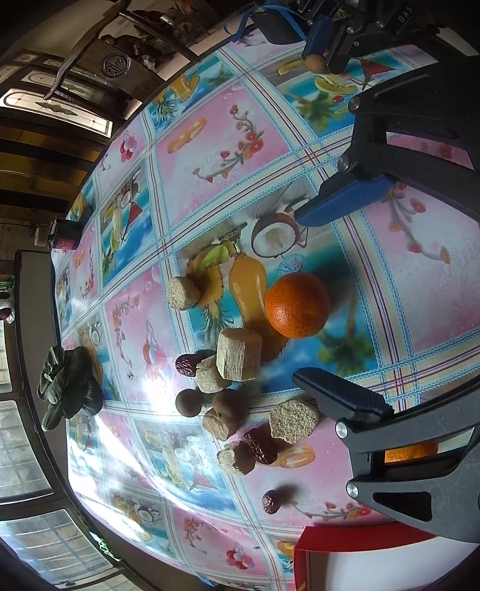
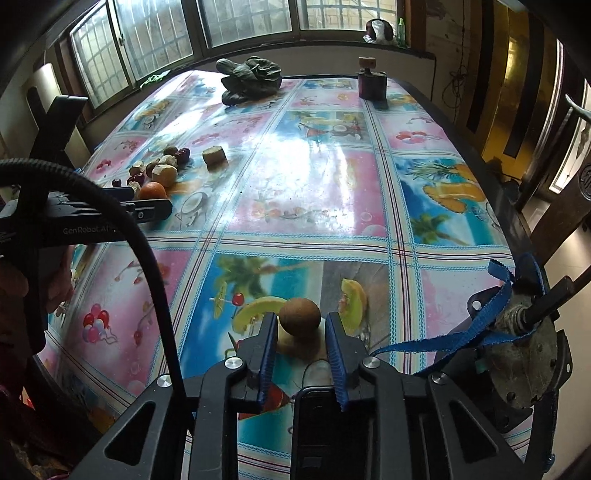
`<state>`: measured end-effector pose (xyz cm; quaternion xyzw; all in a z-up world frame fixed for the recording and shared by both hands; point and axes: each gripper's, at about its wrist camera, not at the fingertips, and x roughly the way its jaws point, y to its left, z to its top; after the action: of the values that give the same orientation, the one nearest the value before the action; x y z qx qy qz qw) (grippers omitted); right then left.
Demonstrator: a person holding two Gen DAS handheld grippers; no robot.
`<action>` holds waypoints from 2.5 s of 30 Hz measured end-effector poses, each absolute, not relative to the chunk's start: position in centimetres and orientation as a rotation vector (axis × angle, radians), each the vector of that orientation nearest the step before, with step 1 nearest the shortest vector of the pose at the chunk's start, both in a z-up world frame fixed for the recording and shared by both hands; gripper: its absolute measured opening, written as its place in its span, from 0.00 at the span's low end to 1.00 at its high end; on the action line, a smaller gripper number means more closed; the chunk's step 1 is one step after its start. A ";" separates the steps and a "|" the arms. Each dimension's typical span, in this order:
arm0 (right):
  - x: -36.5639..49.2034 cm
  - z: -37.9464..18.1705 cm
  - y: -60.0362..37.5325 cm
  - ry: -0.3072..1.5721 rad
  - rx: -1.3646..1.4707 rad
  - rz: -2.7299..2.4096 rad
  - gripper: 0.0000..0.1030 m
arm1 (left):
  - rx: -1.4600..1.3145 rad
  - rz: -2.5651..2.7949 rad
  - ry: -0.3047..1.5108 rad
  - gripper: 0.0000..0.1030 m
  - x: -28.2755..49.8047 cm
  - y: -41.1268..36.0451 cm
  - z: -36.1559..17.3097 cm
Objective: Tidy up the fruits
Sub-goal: 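Grasp an orange with the left gripper while the right gripper lifts the brown fruit, then carry the orange and brown fruit over the red tray and open both grippers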
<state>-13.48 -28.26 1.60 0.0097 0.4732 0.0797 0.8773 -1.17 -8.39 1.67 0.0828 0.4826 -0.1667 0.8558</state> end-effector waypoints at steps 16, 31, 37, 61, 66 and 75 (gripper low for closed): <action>-13.3 1.5 -27.4 0.990 -0.015 0.160 0.15 | 0.158 -0.335 1.027 0.46 -0.5 -8.0 1.2; -13.4 2.7 -24.3 0.952 0.033 0.275 0.15 | 0.094 -0.319 0.995 0.33 -2.3 -4.7 3.6; -12.8 4.1 -21.2 0.923 0.005 0.352 0.15 | 0.056 -0.282 0.977 0.33 -3.1 -1.5 5.2; -6.5 7.4 2.1 0.876 -0.135 0.810 0.15 | -0.028 0.100 0.994 0.33 -4.8 18.9 6.9; -4.5 6.0 5.6 0.923 -0.150 0.841 0.15 | -0.062 0.139 1.036 0.33 -3.7 20.8 4.7; -2.4 3.6 10.0 0.987 -0.214 0.861 0.15 | -0.091 0.175 1.064 0.33 -2.2 22.2 3.0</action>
<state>-2.45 10.04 3.56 -0.0995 0.4580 0.3995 0.7879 -2.15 22.18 3.04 -0.0435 0.5065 0.0834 0.8571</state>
